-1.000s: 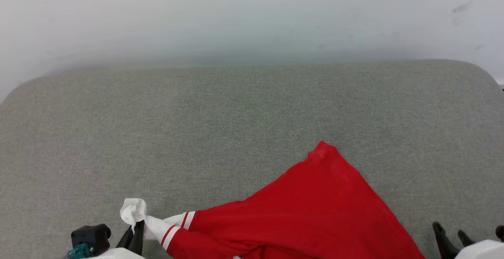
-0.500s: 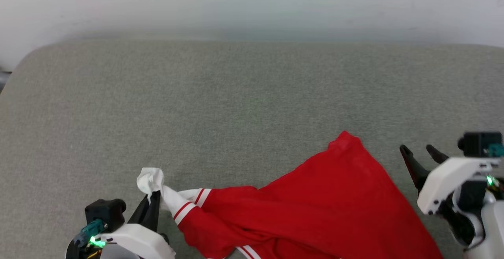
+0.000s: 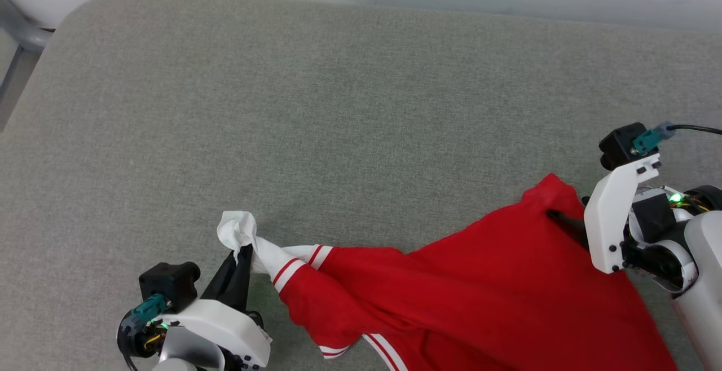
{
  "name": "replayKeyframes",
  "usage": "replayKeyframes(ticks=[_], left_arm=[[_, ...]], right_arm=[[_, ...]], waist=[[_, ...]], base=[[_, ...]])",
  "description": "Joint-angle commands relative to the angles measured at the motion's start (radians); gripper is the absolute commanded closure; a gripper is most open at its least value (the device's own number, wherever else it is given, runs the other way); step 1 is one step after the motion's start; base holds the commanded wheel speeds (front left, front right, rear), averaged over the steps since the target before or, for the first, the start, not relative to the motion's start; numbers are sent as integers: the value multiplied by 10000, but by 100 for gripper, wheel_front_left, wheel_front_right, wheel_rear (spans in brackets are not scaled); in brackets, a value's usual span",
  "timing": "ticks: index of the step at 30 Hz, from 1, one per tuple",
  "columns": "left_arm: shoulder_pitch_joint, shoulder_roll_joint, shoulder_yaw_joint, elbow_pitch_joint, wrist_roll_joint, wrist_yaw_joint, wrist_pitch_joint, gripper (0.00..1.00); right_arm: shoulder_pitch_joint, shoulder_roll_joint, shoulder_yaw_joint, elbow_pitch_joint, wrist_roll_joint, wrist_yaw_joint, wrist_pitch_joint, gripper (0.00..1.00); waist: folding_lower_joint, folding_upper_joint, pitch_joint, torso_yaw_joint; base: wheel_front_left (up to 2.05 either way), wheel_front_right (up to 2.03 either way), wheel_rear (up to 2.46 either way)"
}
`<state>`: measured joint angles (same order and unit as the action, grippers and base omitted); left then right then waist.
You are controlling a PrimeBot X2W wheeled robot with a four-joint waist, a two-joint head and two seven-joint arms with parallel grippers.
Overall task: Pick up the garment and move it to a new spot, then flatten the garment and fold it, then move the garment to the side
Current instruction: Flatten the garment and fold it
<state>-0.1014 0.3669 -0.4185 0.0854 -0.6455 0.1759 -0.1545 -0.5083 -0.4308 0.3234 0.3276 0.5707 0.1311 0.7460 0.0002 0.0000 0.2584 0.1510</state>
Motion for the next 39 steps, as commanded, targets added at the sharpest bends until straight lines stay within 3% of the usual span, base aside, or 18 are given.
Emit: replayKeyframes(ticks=[1,9,10,12,17,18,20,25,39], left_arm=[[-171,-28,-8,28,39,-59,-90,100],[-344,-113,-13,239,-38,-148,-249,100],[-349,-119,-19,263,-50,-157,-248,100],[-345,-123,-29,300,-70,-152,-272,100],[-406,-84,-19,349,-90,-167,-260,100],[-472,319,188,426,-94,-210,-207,100],[-681,653,417,309,-67,-167,-180,100],[-1268,1038,650,103,33,-125,21,100],[-6558,2138,944,686,801,-826,1278,100]], right_arm=[[-170,-121,171,119,133,-8,29,0],[91,-299,1687,1366,1132,-4,809,0],[191,-298,1840,1496,1242,-4,947,20],[244,-278,2028,1627,1476,-3,1011,100],[-225,-366,2143,1540,1631,5,458,100],[-1020,-549,1910,1466,1703,-12,-813,100],[-1382,-572,1685,1524,1517,-11,-1719,100],[-1733,-464,1377,1809,1272,-12,-2371,100],[-4705,681,-172,2746,-322,-14,-3559,100]], waist=[[-2,0,187,172],[-2,0,459,323],[-2,0,465,323],[-2,0,460,307],[-2,0,395,224],[-2,0,50,30],[-2,0,-299,-131],[-2,0,-613,-357],[-2,0,-379,-1599]], base=[[0,0,0],[0,0,0],[0,0,0],[0,0,0],[0,0,0],[0,0,0],[0,0,0],[0,0,0],[0,0,0]])
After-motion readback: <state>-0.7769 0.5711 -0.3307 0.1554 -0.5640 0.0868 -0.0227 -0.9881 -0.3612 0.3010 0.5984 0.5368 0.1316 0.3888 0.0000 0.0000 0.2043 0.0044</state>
